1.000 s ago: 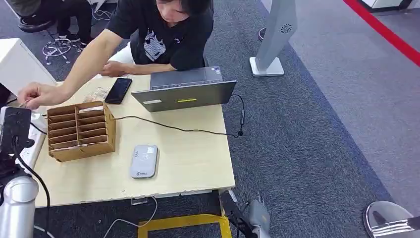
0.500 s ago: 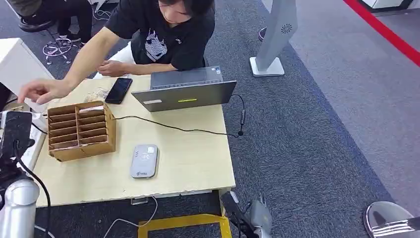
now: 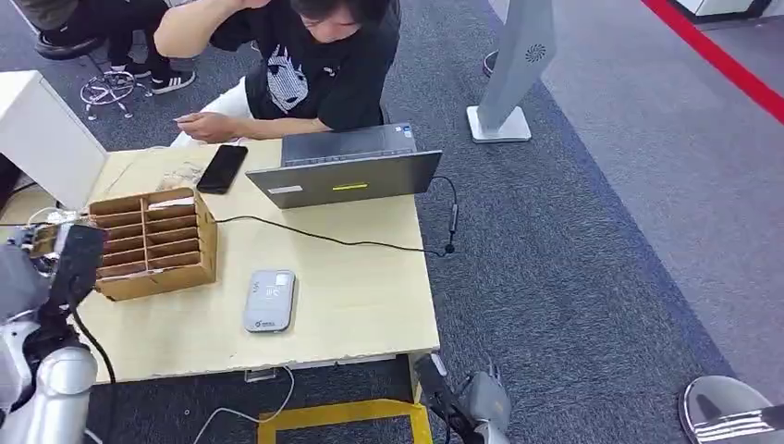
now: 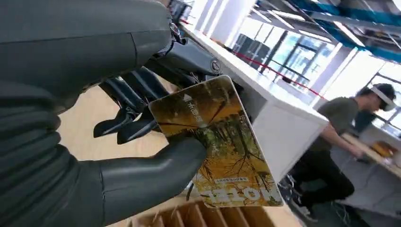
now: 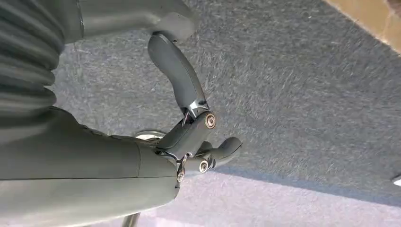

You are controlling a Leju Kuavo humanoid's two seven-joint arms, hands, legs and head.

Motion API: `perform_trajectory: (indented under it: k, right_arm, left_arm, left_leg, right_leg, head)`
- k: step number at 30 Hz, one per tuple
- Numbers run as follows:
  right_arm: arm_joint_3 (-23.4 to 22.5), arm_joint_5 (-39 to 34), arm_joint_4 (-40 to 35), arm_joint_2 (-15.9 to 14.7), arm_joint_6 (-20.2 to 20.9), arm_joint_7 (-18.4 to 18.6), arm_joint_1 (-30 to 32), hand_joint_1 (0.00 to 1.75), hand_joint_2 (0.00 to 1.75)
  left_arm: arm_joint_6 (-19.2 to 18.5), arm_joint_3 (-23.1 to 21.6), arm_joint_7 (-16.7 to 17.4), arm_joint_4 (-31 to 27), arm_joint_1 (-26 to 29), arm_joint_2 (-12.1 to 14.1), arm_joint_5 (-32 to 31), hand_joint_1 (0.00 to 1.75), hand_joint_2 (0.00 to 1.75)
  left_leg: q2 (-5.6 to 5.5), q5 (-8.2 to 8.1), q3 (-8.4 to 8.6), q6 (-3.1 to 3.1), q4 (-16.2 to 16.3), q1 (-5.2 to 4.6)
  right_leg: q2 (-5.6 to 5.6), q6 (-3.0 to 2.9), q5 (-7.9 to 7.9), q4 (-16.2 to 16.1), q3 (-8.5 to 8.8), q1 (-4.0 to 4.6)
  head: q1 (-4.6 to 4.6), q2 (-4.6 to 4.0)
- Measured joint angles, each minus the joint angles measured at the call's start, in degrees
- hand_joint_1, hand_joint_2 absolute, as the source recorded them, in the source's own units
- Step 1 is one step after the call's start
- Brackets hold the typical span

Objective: Pass the card to the sensor for recognition and then transmit it.

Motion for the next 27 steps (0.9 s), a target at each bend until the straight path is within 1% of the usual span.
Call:
perform_trajectory:
  k: [1, 3, 4, 7, 10, 14, 18, 22, 24, 27]
  right_arm:
    - [0.0, 0.13, -0.22, 0.0, 0.07, 0.09, 0.04, 0.0, 1.75]
    - [-0.04, -0.2, -0.57, -0.02, 0.59, 0.11, 0.05, 0.0, 1.75]
    - [-0.07, -0.28, -0.72, -0.04, 0.92, 0.11, 0.05, 0.0, 1.75]
    - [-0.07, -0.39, -1.0, -0.04, 1.07, -0.24, 0.08, 0.0, 1.75]
    - [-0.09, -0.81, -1.03, -0.04, 1.05, -0.9, 0.12, 0.0, 1.75]
    - [-0.09, -0.81, -1.44, -0.04, 1.31, -0.9, 0.16, 0.0, 1.75]
    - [-0.07, -1.42, -1.81, -0.04, 1.2, -1.14, 0.12, 0.0, 1.75]
    - [-0.07, -1.68, -1.81, -0.04, 1.16, -1.4, 0.09, 0.0, 1.75]
    - [-0.07, -1.99, -1.79, -0.04, 1.14, -1.44, 0.1, 0.0, 1.75]
    - [-0.07, -3.06, -1.64, -0.04, 0.96, -2.65, 0.09, 0.0, 1.75]
  left_arm:
    - [-0.42, -0.92, -0.37, -0.02, 0.78, -0.72, -0.52, 1.75, 1.75]
    - [-1.62, -4.2, -1.48, -0.42, 2.5, -3.25, -1.26, 1.75, 1.75]
    - [-1.95, -6.03, -1.99, -0.59, 3.34, -3.96, -1.29, 1.75, 1.75]
    - [-2.06, -11.72, -3.91, -1.29, 6.46, -6.7, -1.31, 1.75, 1.75]
    - [-1.93, -16.28, -5.49, -1.84, 8.89, -8.26, -0.67, 1.75, 1.75]
    - [-2.17, -20.93, -5.94, -3.43, 10.58, -9.49, -0.26, 1.75, 1.75]
    - [-2.78, -23.4, -5.77, -4.09, 11.36, -10.18, 0.35, 1.75, 1.75]
    - [-2.78, -24.02, -5.73, -4.09, 11.79, -10.32, 0.81, 1.75, 1.75]
    - [-2.83, -24.04, -5.24, -4.02, 11.9, -10.34, 0.77, 1.75, 1.75]
    - [-1.99, -24.02, -4.17, -3.04, 12.02, -10.27, 0.02, 1.75, 1.75]
  left_leg:
    - [0.02, 0.0, 0.01, 0.0, 0.0, 0.0]
    - [0.02, -0.06, 0.0, 0.09, 0.01, -0.06]
    - [0.02, -0.06, 0.0, 0.1, 0.01, -0.06]
    - [0.03, -0.09, -0.01, 0.14, 0.02, -0.1]
    - [0.06, -0.11, -0.02, 0.15, 0.03, -0.1]
    - [0.04, -0.12, -0.02, 0.14, 0.02, -0.09]
    - [0.05, -0.12, -0.02, 0.13, 0.0, -0.06]
    - [0.04, -0.1, -0.02, 0.14, 0.01, -0.06]
    - [0.03, -0.1, -0.03, 0.14, 0.0, -0.06]
    - [0.04, -0.1, -0.04, 0.14, 0.0, -0.07]
  right_leg:
    - [0.02, 0.0, 0.0, 0.0, -0.01, 0.0]
    - [0.02, 0.01, 0.01, -0.01, 0.0, -0.03]
    - [0.02, 0.01, 0.0, -0.01, 0.0, -0.03]
    - [0.02, 0.03, -0.01, -0.03, 0.0, -0.09]
    - [0.03, 0.04, -0.02, -0.04, -0.02, -0.09]
    - [0.01, 0.07, -0.04, -0.03, -0.03, -0.08]
    - [0.02, 0.07, -0.04, -0.01, -0.02, -0.07]
    - [0.01, 0.07, -0.04, -0.01, -0.02, -0.06]
    - [0.01, 0.07, -0.04, -0.01, -0.02, -0.06]
    - [0.01, 0.07, -0.04, -0.01, -0.02, -0.06]
  head:
    - [0.02, 0.0]
    - [0.0, 0.0]
    - [0.02, 0.0]
    - [0.0, 0.0]
    - [0.0, 0.0]
    - [0.0, 0.0]
    - [0.0, 0.0]
    - [0.0, 0.0]
    - [0.0, 0.0]
    - [0.02, 0.0]
